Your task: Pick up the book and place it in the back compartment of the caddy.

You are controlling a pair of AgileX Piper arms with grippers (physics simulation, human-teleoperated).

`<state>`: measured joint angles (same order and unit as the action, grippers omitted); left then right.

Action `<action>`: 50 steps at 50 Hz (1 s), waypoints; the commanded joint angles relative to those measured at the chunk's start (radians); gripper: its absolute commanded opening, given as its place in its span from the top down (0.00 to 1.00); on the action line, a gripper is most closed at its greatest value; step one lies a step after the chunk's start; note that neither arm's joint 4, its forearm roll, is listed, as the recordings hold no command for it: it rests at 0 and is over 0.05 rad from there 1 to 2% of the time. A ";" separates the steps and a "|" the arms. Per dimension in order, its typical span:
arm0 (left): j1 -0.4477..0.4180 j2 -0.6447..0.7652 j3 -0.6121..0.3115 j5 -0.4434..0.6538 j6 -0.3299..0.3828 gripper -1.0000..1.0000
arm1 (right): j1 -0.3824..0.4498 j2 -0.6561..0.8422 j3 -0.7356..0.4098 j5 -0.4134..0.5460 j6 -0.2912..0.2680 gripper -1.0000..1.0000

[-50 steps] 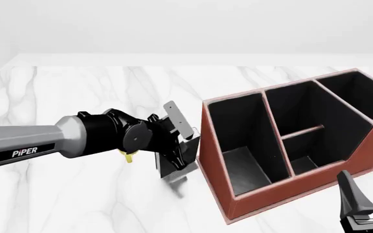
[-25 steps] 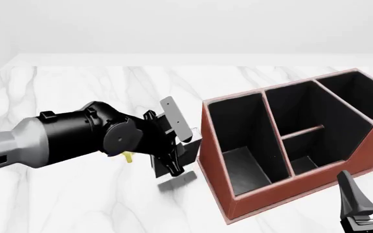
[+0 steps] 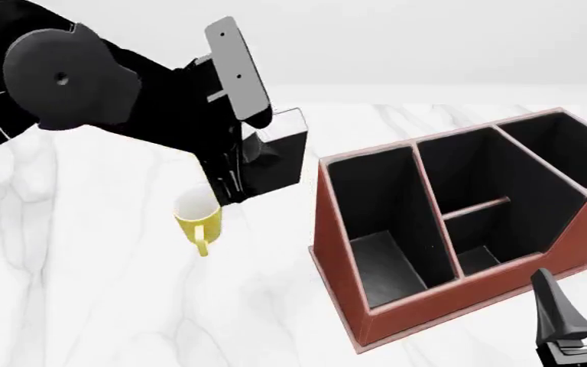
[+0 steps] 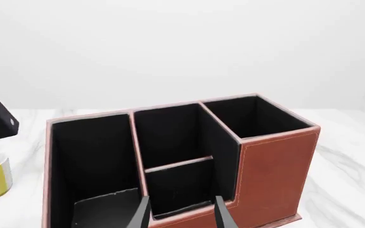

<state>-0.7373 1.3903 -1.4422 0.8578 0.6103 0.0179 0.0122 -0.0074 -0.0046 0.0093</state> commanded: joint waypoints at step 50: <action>-0.325 0.596 -1.277 0.362 0.021 1.00 | 0.005 -0.009 0.001 0.005 0.006 0.00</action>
<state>-1.0134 1.9129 -2.6075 1.2200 0.6781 0.0211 0.0067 -0.0059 -0.0020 0.0141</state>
